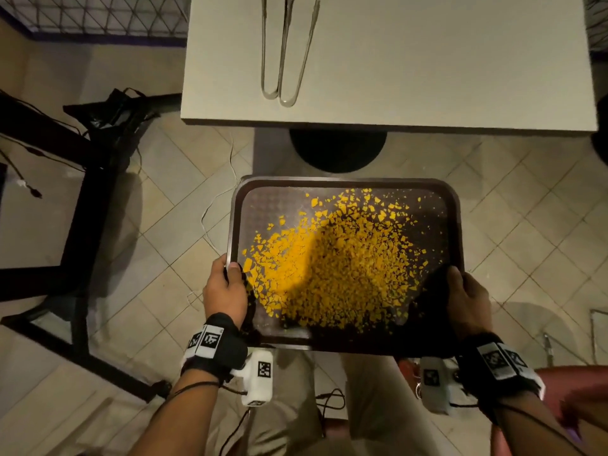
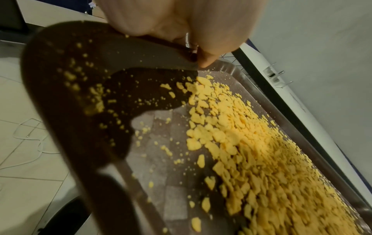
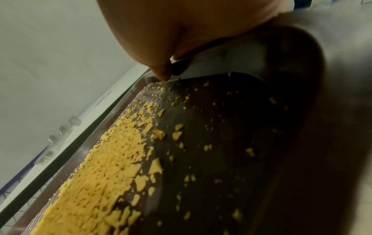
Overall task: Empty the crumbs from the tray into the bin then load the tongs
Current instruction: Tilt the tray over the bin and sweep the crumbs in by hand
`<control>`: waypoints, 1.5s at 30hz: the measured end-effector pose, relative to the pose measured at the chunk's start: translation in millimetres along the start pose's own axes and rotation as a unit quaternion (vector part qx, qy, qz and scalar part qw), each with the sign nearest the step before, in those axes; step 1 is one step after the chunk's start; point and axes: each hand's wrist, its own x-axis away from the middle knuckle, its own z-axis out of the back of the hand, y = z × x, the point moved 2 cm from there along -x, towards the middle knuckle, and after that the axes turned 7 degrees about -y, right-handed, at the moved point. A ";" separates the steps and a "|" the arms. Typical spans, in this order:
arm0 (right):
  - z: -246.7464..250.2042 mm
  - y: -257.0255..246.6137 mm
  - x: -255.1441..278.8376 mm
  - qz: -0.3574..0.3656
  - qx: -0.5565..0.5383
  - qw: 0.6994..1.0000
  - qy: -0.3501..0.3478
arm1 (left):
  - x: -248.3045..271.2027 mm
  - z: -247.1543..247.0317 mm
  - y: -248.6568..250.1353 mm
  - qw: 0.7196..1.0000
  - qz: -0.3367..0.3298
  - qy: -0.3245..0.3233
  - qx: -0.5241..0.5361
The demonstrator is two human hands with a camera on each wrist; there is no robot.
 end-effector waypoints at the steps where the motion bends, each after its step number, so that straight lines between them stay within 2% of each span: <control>1: -9.9 1.6 -7.7 0.002 -0.001 1.000 -0.001 | -9.9 -2.3 -6.4 1.000 0.003 0.004 -0.001; 14: -122.2 49.3 -158.9 0.026 -0.023 0.999 -0.021 | -154.0 -89.5 -79.7 0.998 -0.027 0.050 0.008; 27: -184.7 96.0 -263.6 0.050 -0.099 0.994 -0.015 | -257.4 -168.3 -118.0 0.995 -0.090 0.043 0.013; 31: -191.9 112.1 -282.4 0.044 -0.120 0.992 -0.019 | -270.5 -179.7 -122.5 0.994 -0.100 0.048 0.018; 37: -188.0 109.7 -277.6 0.069 -0.127 0.989 -0.010 | -260.0 -178.7 -118.0 0.992 -0.116 0.050 0.002; 45: -169.1 100.5 -242.4 0.081 -0.105 0.991 0.015 | -238.6 -161.0 -105.3 0.991 -0.132 -0.025 -0.026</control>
